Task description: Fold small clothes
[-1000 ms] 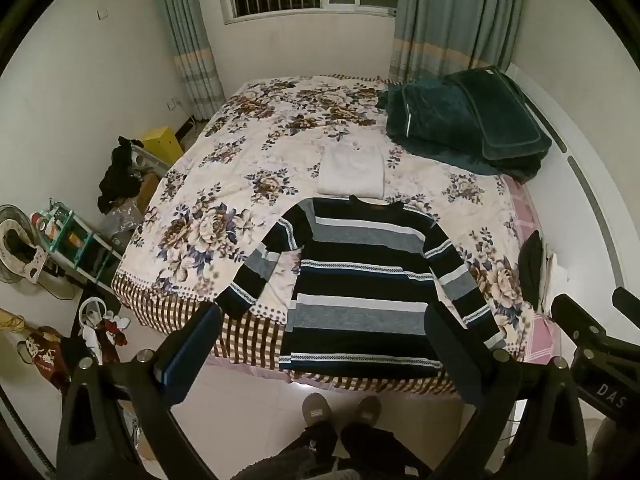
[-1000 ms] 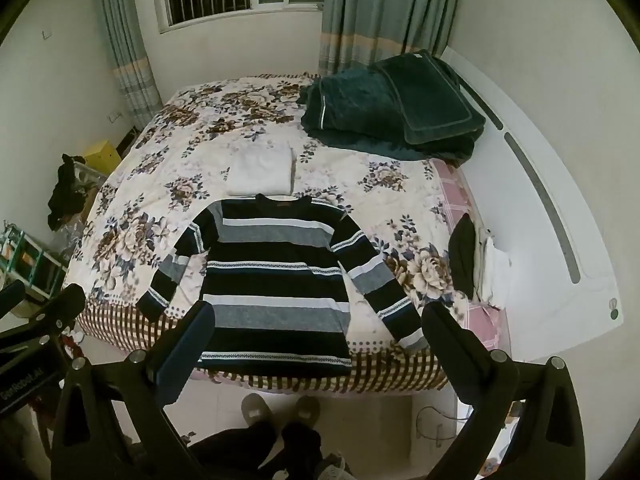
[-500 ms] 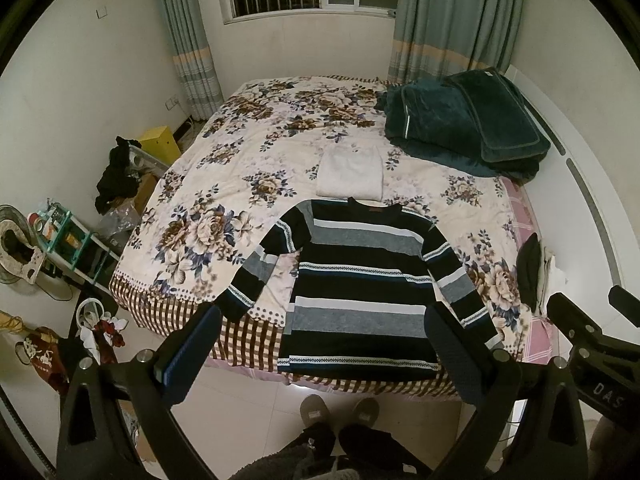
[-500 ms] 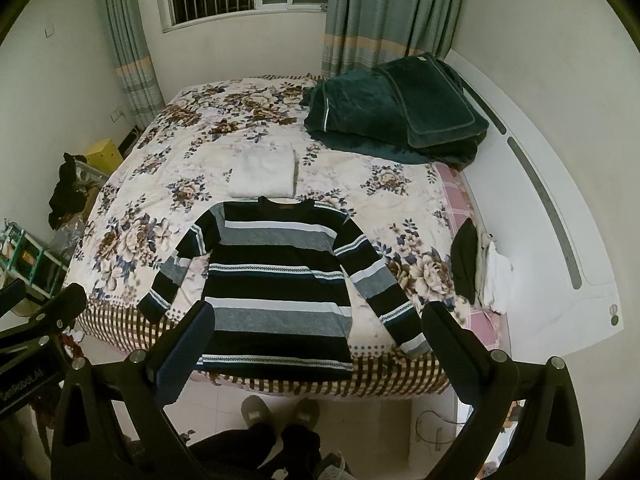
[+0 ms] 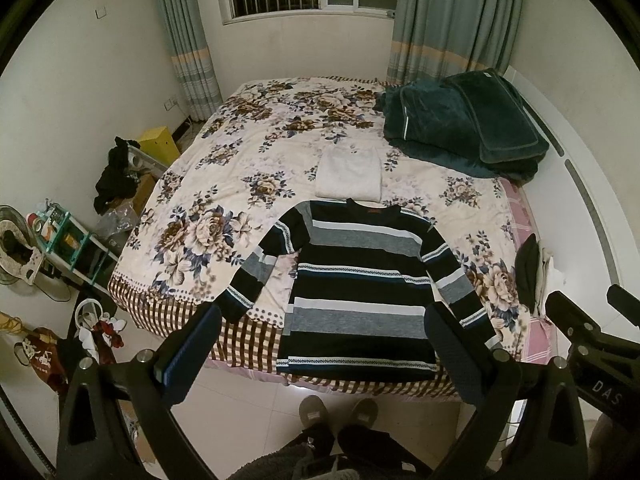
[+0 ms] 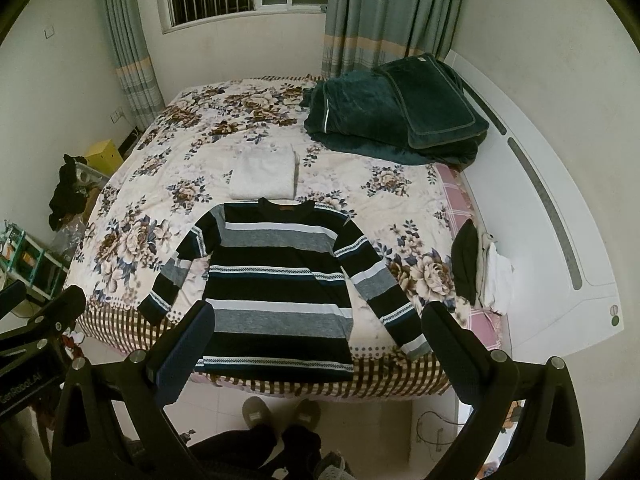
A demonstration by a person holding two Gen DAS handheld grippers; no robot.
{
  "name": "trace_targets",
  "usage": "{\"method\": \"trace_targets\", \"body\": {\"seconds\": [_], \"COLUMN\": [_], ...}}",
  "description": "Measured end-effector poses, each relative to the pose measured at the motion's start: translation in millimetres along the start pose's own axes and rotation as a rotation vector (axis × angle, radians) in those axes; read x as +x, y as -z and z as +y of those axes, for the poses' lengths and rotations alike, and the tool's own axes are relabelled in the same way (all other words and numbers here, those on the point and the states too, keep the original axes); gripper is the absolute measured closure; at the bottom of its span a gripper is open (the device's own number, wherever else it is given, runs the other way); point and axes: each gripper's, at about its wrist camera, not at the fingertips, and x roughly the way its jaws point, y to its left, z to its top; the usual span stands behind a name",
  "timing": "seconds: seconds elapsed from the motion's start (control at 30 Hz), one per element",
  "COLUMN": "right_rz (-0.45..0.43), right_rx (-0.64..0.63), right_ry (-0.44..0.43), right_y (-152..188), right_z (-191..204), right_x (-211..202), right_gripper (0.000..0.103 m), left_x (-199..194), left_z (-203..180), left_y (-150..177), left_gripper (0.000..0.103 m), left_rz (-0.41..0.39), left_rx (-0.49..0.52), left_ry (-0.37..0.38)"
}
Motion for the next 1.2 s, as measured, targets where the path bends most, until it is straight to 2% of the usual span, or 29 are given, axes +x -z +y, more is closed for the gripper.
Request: {"method": "trace_targets", "body": {"seconds": [0.63,0.67,1.2], "right_rz": [-0.004,-0.004,-0.007], "right_rx": [0.001,0.001,0.000], "right_ry": [0.000,-0.001,-0.003], "right_y": [8.2,-0.6,-4.3], "right_z": [-4.6,2.2,7.0], "right_x": [-5.9,-5.5,-12.7], "right_gripper": [0.000,0.000,0.000], "left_x": [0.0,0.2,0.5], "left_z": [0.2,0.0,-0.4], "left_y": [0.0,0.0,-0.9], "left_gripper": [0.000,0.000,0.000], "left_rz": [-0.001,-0.002,-0.006], "left_rx": [-0.003,-0.002,-0.005], "left_ry": [0.006,0.006,0.008]}}
